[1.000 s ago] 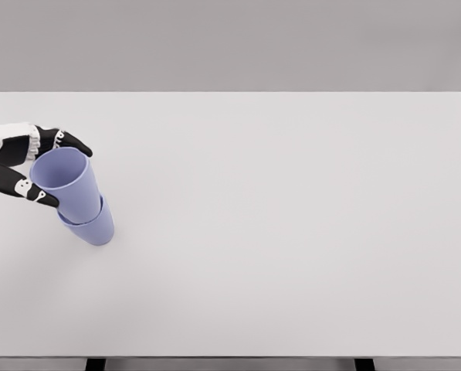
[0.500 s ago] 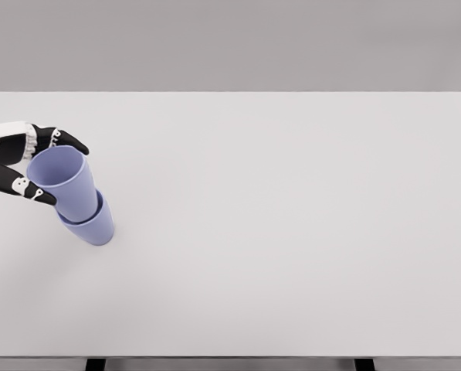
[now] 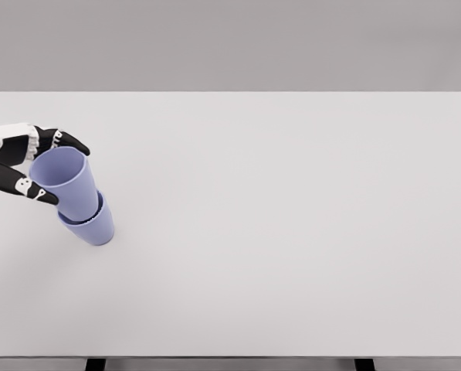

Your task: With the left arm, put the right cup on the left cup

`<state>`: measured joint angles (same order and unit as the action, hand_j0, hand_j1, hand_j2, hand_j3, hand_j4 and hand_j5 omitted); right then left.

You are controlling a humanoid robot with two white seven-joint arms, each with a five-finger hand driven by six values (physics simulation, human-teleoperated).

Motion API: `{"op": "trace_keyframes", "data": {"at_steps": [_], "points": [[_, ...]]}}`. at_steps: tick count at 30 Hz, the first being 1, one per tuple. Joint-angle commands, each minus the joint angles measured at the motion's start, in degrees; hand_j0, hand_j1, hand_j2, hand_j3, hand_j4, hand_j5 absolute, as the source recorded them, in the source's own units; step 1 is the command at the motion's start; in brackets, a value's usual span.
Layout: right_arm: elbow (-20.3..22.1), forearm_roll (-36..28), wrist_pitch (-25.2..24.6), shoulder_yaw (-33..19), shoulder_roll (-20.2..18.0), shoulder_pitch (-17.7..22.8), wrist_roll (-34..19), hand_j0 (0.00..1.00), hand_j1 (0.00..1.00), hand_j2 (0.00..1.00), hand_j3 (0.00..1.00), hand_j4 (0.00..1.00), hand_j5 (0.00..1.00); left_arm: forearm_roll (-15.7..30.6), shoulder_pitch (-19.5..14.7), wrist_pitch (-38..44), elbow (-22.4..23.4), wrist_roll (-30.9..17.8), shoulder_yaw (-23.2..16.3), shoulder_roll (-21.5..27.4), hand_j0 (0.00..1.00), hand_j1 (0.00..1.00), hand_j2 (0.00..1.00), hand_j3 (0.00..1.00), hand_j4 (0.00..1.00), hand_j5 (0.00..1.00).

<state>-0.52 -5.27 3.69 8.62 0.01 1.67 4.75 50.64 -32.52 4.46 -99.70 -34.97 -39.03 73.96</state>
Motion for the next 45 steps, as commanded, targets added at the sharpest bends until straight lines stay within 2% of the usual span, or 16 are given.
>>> {"op": "trace_keyframes", "data": {"at_steps": [1, 9, 14, 18, 21, 28, 30, 45], "points": [[0.0, 0.0, 0.0, 0.0, 0.0, 0.0, 0.0, 1.0, 1.0, 1.0, 1.0, 1.0, 1.0, 0.2, 0.0, 0.0, 0.2, 0.0, 0.1, -0.1, 0.72, 0.72, 0.72, 0.72, 0.72, 0.72], [0.0, 0.0, 0.0, 0.0, 0.0, -0.1, 0.0, 1.0, 1.0, 1.0, 1.0, 1.0, 1.0, 0.1, 0.1, 0.0, 0.4, 0.0, 0.1, -0.1, 0.73, 0.73, 0.73, 0.73, 0.73, 0.73], [0.0, 0.0, 0.0, 0.0, 0.0, 0.0, 0.0, 1.0, 1.0, 1.0, 1.0, 1.0, 1.0, -0.8, 0.5, -0.1, 0.4, 0.0, 0.1, -0.2, 0.84, 0.84, 0.84, 0.84, 0.84, 0.84], [0.0, 0.0, 0.0, 0.0, 0.0, 0.0, 0.0, 1.0, 1.0, 1.0, 1.0, 1.0, 1.0, -0.9, 0.4, -0.2, 0.2, 0.0, 0.1, -0.6, 0.85, 0.85, 0.85, 0.85, 0.85, 0.85], [0.0, 0.0, 0.0, 0.0, 0.0, -0.1, 0.0, 1.0, 1.0, 1.0, 1.0, 1.0, 1.0, -0.9, 0.4, -0.2, 0.1, 0.0, 0.1, -0.6, 0.9, 0.9, 0.9, 0.9, 0.9, 0.9], [0.0, 0.0, 0.0, 0.0, 0.0, 0.0, 0.0, 1.0, 1.0, 1.0, 1.0, 1.0, 1.0, -0.9, 0.4, -0.2, 0.0, 0.0, 0.1, -0.6, 0.9, 0.9, 0.9, 0.9, 0.9, 0.9], [0.0, 0.0, 0.1, 0.0, 0.0, -0.1, 0.0, 1.0, 1.0, 1.0, 1.0, 1.0, 1.0, -0.9, 0.4, -0.2, -0.1, 0.0, 0.1, -0.6, 0.94, 0.94, 0.94, 0.94, 0.94, 0.94], [0.0, 0.0, 0.0, 0.0, 0.0, 0.0, 0.0, 1.0, 1.0, 1.0, 1.0, 1.0, 1.0, -0.8, 0.2, -0.2, -0.4, 0.0, 0.1, -0.3, 0.94, 0.94, 0.94, 0.94, 0.94, 0.94]]}}
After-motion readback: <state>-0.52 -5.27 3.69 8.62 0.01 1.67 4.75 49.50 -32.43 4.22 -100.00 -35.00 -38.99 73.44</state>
